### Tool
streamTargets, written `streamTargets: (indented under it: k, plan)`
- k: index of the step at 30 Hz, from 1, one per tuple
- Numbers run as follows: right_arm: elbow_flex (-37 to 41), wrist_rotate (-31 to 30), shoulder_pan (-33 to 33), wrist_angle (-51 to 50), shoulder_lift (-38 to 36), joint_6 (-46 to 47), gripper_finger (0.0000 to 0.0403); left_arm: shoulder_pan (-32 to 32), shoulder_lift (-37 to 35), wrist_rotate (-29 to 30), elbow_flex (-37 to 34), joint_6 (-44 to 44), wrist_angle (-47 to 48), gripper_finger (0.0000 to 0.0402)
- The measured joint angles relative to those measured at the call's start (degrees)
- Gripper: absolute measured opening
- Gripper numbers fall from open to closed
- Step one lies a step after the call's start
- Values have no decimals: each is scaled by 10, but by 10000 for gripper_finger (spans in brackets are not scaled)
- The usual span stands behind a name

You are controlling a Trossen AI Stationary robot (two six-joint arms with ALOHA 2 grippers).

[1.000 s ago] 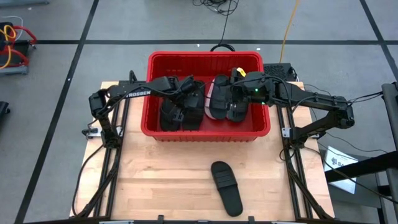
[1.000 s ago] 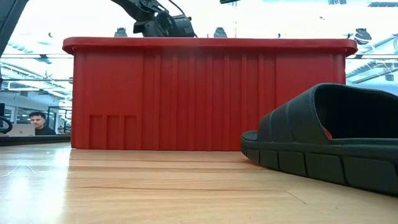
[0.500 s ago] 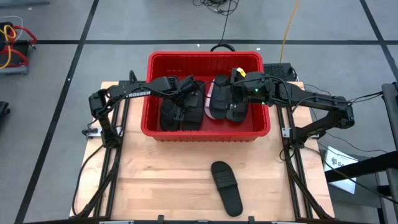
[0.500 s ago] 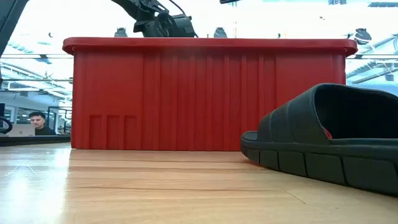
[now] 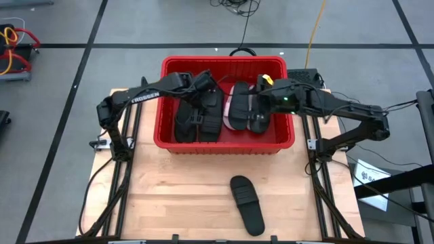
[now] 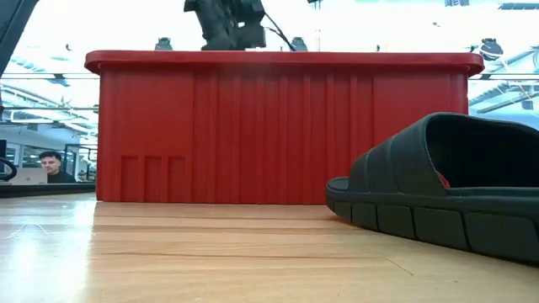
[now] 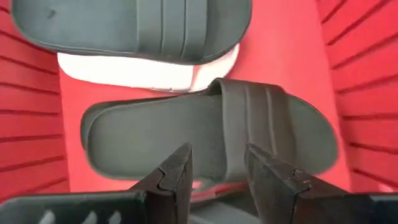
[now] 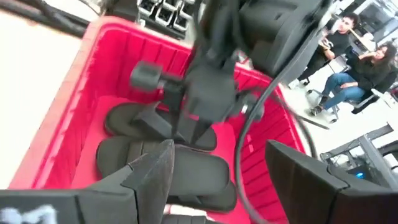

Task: Pick and place slides into bin
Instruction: Put the black slide into the red bin

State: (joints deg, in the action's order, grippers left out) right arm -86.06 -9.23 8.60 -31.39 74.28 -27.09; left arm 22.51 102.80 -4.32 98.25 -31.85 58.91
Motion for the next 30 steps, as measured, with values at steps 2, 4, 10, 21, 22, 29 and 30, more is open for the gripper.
streamTargets:
  k: [2, 4, 10, 21, 22, 29, 30]
  plan:
    - [0, -4, -11, -22, -19, -9, 242, -4, -3, 1, 33, 5, 38, 138]
    - [0, -15, -27, -49, -40, -7, 242, -13, -7, 0, 62, 21, 67, 138]
    - [-1, -29, -91, -160, -80, 23, 242, -49, -41, 4, 120, 91, 93, 138]
    - [14, -25, -234, -348, -97, 115, 242, -148, -141, 52, 120, 293, 61, 138]
    - [23, -25, -248, -356, -97, 114, 242, -159, -147, 61, 120, 304, 61, 138]
    - [88, -25, -337, -322, -95, 118, 242, -242, -162, 124, 120, 373, 52, 138]
    - [99, -25, -349, -307, -94, 122, 242, -253, -162, 132, 120, 378, 48, 138]
